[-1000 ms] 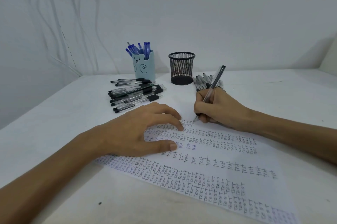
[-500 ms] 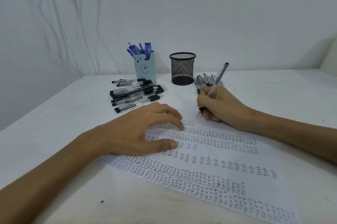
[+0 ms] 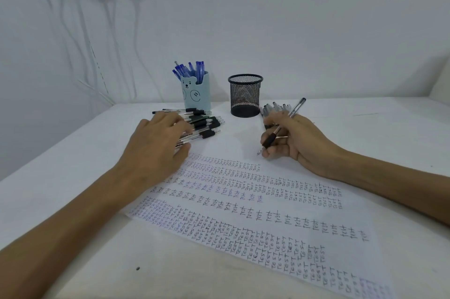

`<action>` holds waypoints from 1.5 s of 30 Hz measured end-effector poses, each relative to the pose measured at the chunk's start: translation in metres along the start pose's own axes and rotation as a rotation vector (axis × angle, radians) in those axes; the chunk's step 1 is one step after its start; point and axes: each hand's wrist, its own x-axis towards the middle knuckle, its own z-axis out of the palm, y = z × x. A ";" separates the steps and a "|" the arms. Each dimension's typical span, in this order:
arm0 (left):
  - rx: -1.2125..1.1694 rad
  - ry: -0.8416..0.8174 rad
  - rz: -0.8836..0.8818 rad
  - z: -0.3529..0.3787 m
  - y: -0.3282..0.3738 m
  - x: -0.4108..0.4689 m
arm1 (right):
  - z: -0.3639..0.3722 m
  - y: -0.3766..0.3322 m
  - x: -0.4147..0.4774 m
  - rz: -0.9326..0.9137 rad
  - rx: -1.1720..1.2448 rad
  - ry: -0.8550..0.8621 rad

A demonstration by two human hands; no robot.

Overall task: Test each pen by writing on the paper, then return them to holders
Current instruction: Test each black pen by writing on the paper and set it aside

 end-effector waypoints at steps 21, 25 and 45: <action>-0.064 -0.024 -0.102 -0.001 0.004 -0.001 | -0.043 -0.045 0.092 -0.063 -1.251 0.178; -0.067 -0.038 -0.089 0.000 0.005 0.000 | -0.036 -0.041 0.113 -0.085 -1.478 0.197; -0.495 0.368 0.083 -0.016 0.020 0.006 | 0.035 -0.014 0.061 -0.638 -1.428 -0.307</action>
